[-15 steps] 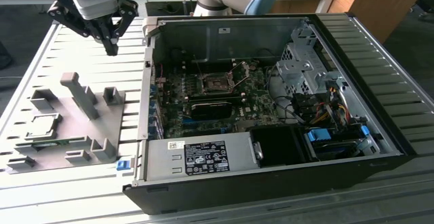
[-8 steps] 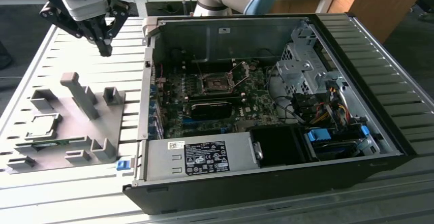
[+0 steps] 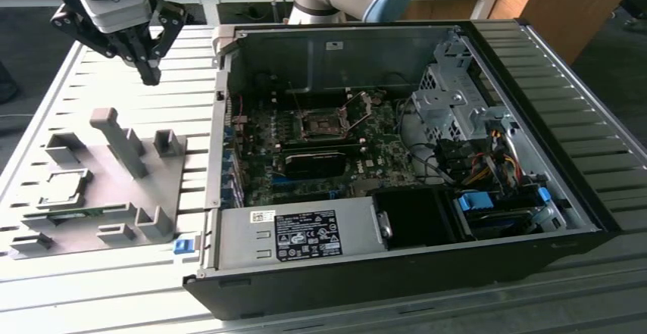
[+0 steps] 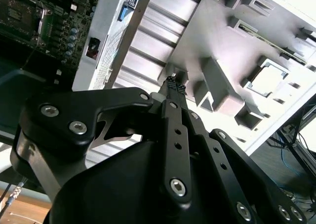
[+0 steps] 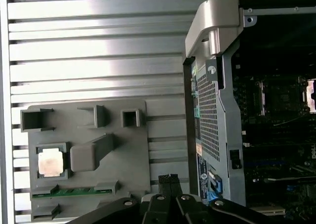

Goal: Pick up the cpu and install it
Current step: 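Reach for the cpu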

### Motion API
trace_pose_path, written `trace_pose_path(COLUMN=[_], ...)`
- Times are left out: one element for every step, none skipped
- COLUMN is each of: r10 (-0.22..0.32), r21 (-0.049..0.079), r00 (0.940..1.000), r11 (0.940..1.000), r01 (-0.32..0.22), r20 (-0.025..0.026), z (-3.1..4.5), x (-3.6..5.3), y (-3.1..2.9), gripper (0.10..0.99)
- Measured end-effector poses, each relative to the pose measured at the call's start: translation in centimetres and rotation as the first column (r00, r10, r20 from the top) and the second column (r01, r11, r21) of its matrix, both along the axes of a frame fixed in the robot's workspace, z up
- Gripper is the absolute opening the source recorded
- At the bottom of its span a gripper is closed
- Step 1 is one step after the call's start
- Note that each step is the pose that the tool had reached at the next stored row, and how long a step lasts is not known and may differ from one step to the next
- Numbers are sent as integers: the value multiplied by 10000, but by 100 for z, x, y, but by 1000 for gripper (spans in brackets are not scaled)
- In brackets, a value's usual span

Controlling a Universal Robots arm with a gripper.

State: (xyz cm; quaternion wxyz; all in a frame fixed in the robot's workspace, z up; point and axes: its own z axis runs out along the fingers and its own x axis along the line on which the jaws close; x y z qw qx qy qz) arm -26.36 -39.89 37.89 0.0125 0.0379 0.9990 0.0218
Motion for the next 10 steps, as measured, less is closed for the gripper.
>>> trace_pose_path(r10=[0,0,-1,0,0,0,0,0,0,0], r21=[-1,0,0,0,0,0,-1,0,-1,0], r00=[10000,10000,10000,10000,10000,10000,10000,10000,10000,10000], r11=[10000,10000,10000,10000,10000,10000,10000,10000,10000,10000], r01=[0,0,1,0,0,0,0,0,0,0], r20=[0,-1,0,0,-1,-1,-1,-1,-1,-1], z=[-1,-3,-4,-5,-7,-8,-9,-11,-12,-14], x=[-10,-19,-28,-36,-44,-53,-62,-70,-78,-86], y=[0,0,0,0,0,0,0,0,0,0], gripper=[106,106,106,106,106,106,106,106,106,106])
